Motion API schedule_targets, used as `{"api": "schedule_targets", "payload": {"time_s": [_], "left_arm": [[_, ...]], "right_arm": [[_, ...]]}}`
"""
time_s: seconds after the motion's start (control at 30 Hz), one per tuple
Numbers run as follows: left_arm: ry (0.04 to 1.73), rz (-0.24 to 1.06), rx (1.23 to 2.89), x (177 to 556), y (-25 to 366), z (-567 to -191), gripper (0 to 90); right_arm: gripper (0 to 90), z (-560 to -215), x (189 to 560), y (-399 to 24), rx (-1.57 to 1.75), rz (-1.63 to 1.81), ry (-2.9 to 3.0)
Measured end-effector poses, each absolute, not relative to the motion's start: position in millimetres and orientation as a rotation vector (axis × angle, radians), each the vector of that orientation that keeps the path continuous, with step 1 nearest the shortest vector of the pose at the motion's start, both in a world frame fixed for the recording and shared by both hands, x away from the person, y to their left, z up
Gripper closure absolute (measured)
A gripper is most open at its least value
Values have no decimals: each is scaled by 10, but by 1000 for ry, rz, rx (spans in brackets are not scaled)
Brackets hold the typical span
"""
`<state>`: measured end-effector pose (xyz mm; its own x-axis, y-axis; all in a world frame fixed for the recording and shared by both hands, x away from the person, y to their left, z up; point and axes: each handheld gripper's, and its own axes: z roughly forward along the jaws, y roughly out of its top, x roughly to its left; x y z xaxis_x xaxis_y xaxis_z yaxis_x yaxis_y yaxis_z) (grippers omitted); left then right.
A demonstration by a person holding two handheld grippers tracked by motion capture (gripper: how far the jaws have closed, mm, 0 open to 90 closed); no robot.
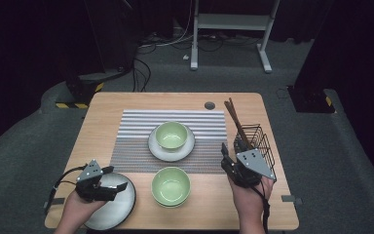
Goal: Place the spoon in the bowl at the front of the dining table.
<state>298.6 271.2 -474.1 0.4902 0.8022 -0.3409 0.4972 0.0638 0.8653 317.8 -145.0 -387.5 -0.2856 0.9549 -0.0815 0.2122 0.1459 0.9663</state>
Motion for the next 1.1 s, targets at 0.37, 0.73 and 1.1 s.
{"api": "schedule_targets", "payload": {"time_s": [0.37, 0.73, 1.1], "left_arm": [[1149, 330, 1588, 2986, 2730, -4736, 159], [1152, 322, 1578, 2993, 2764, -4742, 168], [1148, 311, 1569, 2981, 2761, -4734, 169]], "right_arm": [[502, -3892, 3269, -1501, 1158, 1169, 1621], [538, -3888, 3412, -1522, 1214, 1137, 1618], [611, -3881, 3508, -1520, 1254, 1098, 1607]]}}
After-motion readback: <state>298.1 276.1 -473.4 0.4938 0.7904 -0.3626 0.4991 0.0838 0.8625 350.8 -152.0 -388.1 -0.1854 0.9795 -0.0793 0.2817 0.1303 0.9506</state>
